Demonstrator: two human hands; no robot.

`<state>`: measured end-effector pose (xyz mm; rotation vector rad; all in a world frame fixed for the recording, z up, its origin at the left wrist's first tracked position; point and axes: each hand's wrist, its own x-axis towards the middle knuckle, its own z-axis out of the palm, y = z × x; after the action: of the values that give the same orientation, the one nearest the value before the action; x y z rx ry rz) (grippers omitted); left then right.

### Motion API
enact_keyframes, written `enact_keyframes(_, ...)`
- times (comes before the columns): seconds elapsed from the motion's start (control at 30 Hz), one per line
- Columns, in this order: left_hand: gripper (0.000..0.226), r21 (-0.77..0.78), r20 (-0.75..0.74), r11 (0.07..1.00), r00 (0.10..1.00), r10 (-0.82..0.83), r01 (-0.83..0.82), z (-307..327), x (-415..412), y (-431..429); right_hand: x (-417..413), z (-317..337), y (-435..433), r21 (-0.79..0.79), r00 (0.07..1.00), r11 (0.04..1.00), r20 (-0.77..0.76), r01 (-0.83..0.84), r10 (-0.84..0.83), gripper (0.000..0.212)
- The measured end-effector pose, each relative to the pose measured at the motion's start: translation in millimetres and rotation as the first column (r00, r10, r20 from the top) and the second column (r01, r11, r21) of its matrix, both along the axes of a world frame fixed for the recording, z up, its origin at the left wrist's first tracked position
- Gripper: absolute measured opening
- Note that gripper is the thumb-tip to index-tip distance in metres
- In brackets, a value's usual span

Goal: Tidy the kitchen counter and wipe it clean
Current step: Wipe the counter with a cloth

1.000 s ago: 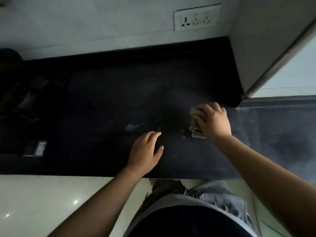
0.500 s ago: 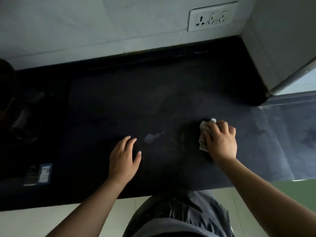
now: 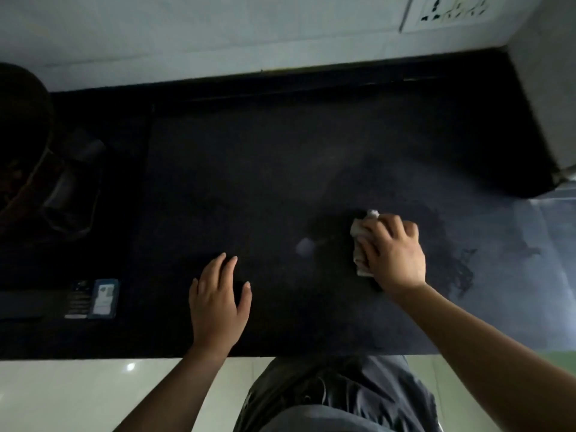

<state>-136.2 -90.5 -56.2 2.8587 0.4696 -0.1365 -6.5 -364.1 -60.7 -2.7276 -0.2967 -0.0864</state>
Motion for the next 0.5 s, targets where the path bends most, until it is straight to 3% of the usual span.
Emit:
enact_keyframes(0.1, 0.053, -0.032, 0.007, 0.999, 1.000, 0.008, -0.008, -7, -18, -1, 17, 5, 39, 0.032, 0.991, 0.991, -0.043, 0.132, -0.130, 0.028)
enact_keyframes(0.23, 0.052, -0.034, 0.005, 0.999, 1.000, 0.008, -0.008, -12, -25, 0, 2, 3, 80, 0.015, 0.988, 0.988, -0.028, -0.154, 0.154, 0.025)
enact_keyframes(0.37, 0.050, -0.059, 0.001, 0.998, 1.000, 0.013, -0.013, -11, -25, 0, -18, -4, 42, 0.004, 0.864, 0.864, 0.019, -0.503, 0.503, 0.029)
enact_keyframes(0.43, 0.050, -0.052, -0.001, 0.999, 1.000, 0.016, -0.016, -12, -26, 0, -8, -1, 28, 0.008, 0.896, 0.897, 0.053, -0.441, 0.440, 0.030)
enact_keyframes(0.5, 0.050, -0.048, -0.005, 0.999, 1.000, 0.024, -0.024, -13, -26, 1, 6, 3, 40, 0.011, 0.967, 0.967, 0.018, -0.253, 0.253, 0.032)
